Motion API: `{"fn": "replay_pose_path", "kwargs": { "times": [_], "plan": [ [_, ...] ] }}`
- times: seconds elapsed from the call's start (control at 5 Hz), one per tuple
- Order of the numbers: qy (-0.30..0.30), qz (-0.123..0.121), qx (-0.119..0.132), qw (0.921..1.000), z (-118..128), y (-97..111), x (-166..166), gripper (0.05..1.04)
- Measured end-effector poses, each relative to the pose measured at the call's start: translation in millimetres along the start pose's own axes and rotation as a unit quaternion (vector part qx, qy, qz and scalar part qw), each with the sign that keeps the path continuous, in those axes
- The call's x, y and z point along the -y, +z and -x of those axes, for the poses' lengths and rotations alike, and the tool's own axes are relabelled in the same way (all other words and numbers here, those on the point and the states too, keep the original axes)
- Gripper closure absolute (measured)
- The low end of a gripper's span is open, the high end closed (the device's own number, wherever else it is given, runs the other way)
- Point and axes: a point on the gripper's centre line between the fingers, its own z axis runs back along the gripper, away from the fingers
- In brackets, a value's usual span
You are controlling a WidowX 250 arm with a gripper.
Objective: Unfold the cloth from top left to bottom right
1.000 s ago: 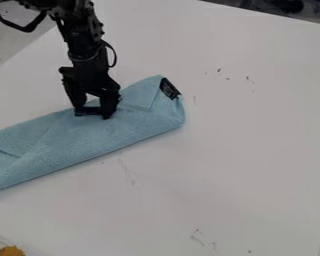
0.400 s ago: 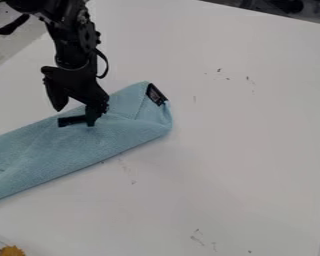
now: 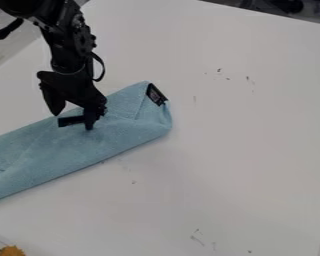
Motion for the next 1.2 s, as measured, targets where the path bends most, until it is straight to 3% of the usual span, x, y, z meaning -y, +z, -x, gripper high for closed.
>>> {"fn": "replay_pose_path", "kwargs": {
  "times": [0.2,0.6,0.8,1.2],
  "plan": [
    [0.005,0.018,-0.013,0.9997,5.4,-12.4,1.1,0.083],
    [0.005,0.022,-0.013,0.9997,1.0,-16.7,-0.8,0.083],
    [0.008,0.022,-0.01,0.9997,1.8,-17.4,-1.4,0.133],
    [0.002,0.017,0.002,0.9998,3.5,-17.4,-1.0,0.548]
  ]
}}
